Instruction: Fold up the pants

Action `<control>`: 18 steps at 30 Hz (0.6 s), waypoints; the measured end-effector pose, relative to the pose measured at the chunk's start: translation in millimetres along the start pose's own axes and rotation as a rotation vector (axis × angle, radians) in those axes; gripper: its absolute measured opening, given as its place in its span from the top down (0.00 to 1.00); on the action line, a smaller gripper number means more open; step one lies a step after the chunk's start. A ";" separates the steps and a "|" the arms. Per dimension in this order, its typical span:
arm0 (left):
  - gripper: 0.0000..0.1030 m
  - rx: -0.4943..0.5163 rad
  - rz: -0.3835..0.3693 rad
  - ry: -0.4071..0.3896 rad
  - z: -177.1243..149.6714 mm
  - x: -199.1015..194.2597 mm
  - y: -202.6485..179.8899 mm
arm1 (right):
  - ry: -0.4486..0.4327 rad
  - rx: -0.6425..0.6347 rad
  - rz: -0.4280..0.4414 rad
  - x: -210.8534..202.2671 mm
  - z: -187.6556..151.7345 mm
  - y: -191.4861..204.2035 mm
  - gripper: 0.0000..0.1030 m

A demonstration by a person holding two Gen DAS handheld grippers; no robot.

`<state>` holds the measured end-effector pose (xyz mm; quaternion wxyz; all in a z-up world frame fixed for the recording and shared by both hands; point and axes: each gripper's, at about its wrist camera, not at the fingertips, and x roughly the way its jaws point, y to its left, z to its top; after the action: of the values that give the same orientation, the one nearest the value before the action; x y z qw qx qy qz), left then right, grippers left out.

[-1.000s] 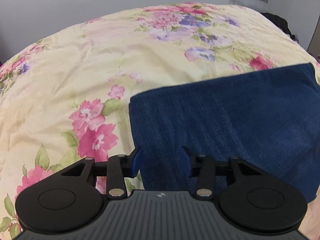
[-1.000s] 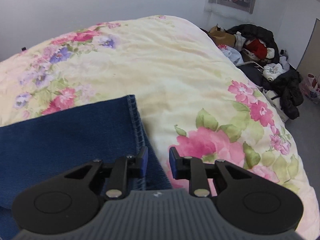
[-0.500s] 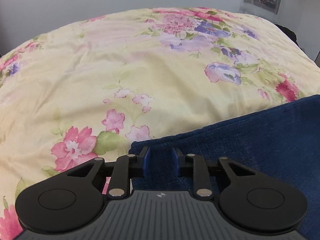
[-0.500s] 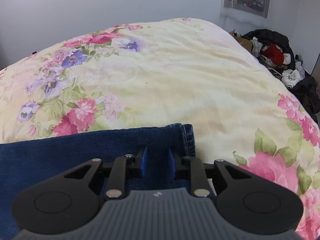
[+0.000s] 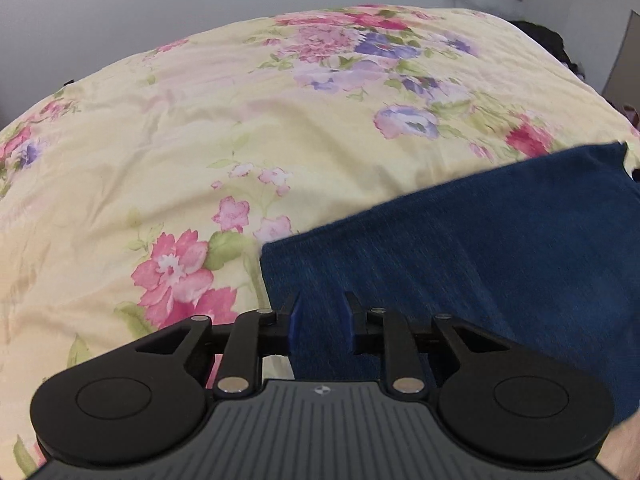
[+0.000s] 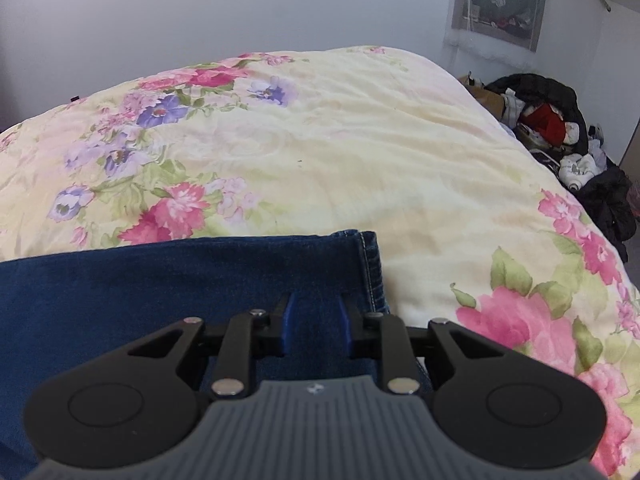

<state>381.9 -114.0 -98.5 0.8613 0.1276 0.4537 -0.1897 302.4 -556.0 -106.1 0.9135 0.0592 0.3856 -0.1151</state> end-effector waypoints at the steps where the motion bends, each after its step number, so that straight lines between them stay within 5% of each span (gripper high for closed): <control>1: 0.74 0.021 -0.003 0.009 -5.9 -7.0 -4.3 | -0.002 -0.017 0.011 -9.9 -4.7 1.1 0.82; 10: 0.74 0.136 -0.014 0.152 -64.8 -15.6 -33.2 | 0.022 -0.073 0.005 -52.6 -57.0 -3.7 0.81; 18: 0.74 0.209 0.000 0.257 -64.2 -11.0 -43.2 | 0.062 -0.087 -0.043 -35.9 -71.0 7.6 0.80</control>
<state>310.1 -125.2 -127.1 0.7783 0.2399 0.5378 -0.2179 231.0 -528.8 -129.5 0.9001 0.0148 0.4196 -0.1161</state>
